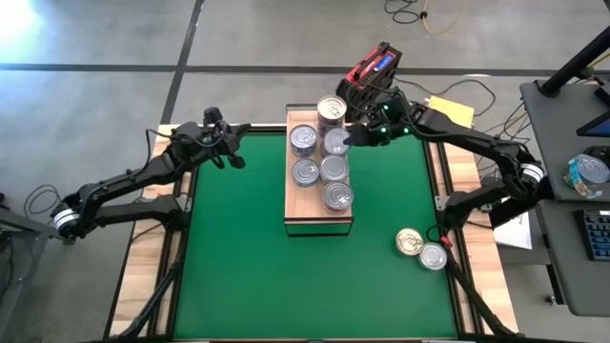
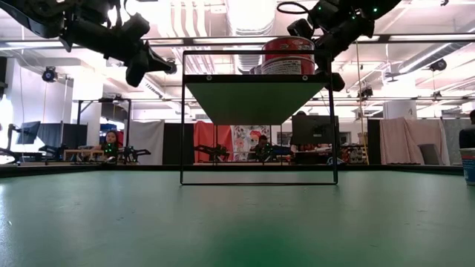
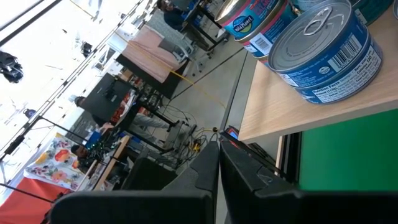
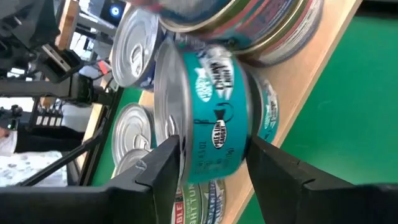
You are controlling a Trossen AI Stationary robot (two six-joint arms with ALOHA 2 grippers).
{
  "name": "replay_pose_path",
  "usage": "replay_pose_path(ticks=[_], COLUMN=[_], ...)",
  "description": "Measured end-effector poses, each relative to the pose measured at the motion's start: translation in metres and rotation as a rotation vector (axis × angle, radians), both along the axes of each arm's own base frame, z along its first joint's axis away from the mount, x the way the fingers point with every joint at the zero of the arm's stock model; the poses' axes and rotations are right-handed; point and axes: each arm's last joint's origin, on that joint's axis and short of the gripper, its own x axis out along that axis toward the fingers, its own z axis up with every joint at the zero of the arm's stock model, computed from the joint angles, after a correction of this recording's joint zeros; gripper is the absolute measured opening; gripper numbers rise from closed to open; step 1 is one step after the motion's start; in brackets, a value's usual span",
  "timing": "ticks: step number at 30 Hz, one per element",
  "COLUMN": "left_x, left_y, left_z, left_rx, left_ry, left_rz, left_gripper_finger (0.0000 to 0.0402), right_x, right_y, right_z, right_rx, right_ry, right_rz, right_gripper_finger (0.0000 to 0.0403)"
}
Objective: Stack canned seafood by type on shelf
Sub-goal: Stack the light blue tuna can on top of the light blue can on the shelf, then stack the dark blue tuna can on top of the dark blue can on the shelf
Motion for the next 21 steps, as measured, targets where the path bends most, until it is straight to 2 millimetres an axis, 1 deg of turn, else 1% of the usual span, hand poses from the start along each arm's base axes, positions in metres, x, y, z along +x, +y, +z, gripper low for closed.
replay_pose_path(ticks=[9,17,21], left_x=[0.000,0.000,0.000], left_y=[0.000,0.000,0.000], left_z=[0.000,0.000,0.000], left_rx=[-0.002,-0.002,-0.002], left_ry=[0.003,0.002,0.002], left_rz=[0.000,0.000,0.000], left_gripper_finger=[0.0000,0.0000,0.0000], right_x=[0.006,0.001,-0.003], right_y=[-0.002,0.002,0.004], right_z=[-0.008,0.000,0.004], right_rx=[0.026,0.032,0.030], right_ry=[0.016,-0.006,-0.012], right_rz=[0.030,0.014,0.001], right_gripper_finger=[0.0208,0.0252,0.0261])
